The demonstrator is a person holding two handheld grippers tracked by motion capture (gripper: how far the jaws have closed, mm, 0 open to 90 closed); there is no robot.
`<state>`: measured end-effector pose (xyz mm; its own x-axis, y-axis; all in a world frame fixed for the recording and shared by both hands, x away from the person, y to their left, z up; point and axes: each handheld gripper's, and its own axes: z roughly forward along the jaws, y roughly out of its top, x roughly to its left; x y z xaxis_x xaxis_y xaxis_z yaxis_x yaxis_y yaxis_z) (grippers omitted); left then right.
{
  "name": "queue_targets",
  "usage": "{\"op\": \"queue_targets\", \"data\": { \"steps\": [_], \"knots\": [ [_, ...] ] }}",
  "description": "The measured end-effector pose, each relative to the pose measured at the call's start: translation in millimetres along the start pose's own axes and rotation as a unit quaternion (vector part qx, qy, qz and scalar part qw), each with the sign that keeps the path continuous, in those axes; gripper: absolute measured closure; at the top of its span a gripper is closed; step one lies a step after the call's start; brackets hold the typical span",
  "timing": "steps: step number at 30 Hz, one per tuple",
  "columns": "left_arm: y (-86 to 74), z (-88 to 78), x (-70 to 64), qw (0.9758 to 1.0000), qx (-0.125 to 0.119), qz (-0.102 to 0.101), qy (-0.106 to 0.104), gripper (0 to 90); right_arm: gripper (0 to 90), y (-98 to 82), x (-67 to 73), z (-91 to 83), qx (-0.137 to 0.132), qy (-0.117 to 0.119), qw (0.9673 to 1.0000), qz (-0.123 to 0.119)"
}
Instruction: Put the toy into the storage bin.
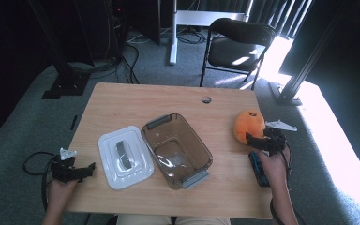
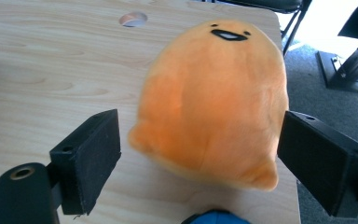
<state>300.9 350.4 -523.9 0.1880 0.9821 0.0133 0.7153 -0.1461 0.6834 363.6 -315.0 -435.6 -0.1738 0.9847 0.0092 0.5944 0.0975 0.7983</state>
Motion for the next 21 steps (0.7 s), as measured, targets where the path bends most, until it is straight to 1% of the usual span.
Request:
{"op": "queue_targets", "data": {
  "steps": [1, 2, 6, 7, 10, 11, 12, 13, 16, 21],
  "knots": [
    [0.0, 0.0, 0.0, 1.0, 0.0, 0.0, 0.0, 0.3, 13.0, 1.7, -1.6, 3.7, 0.002, -0.007, 1.0, 0.003],
    [0.0, 0.0, 0.0, 1.0, 0.0, 0.0, 0.0, 0.3, 13.1, 2.5, -2.7, 6.1, 0.002, -0.007, 1.0, 0.005],
    [0.1, 0.1, 0.0, 1.0, 0.0, 0.0, 0.0, 0.3, 13.5, 8.1, -7.7, 18.8, 0.006, -0.024, 0.9995, 0.018],
    [0.1, 0.1, -0.1, 1.0, 0.0, 0.0, 0.0, 0.3, 14.9, 10.2, -8.9, 23.0, 0.012, -0.027, 0.9994, 0.019],
    [0.1, 0.1, -0.1, 1.0, 0.0, 0.0, 0.0, 0.3, 15.2, 14.5, -11.0, 32.6, 0.023, -0.034, 0.9989, 0.022],
    [0.1, 0.1, -0.1, 1.0, 0.0, 0.0, 0.0, 0.3, 15.9, 15.4, -11.8, 35.2, 0.027, -0.035, 0.9988, 0.023],
    [0.1, 0.1, -0.1, 1.0, 0.0, 0.0, 0.0, 0.3, 21.0, 16.4, -12.3, 38.3, 0.031, -0.038, 0.9984, 0.027],
    [0.1, 0.1, -0.1, 1.0, 0.0, 0.0, 0.0, 0.3, 21.2, 16.5, -12.4, 39.5, 0.028, -0.039, 0.9984, 0.029],
    [0.2, 0.1, -0.1, 1.0, 0.0, 0.0, 0.0, 0.3, 21.2, 16.4, -10.8, 45.9, 0.034, -0.032, 0.9984, 0.031],
    [0.1, 0.1, -0.1, 1.0, 0.0, 0.0, 0.0, 0.3, 21.2, 13.2, -9.1, 55.0, 0.051, -0.029, 0.9976, 0.035]
  ]
}}
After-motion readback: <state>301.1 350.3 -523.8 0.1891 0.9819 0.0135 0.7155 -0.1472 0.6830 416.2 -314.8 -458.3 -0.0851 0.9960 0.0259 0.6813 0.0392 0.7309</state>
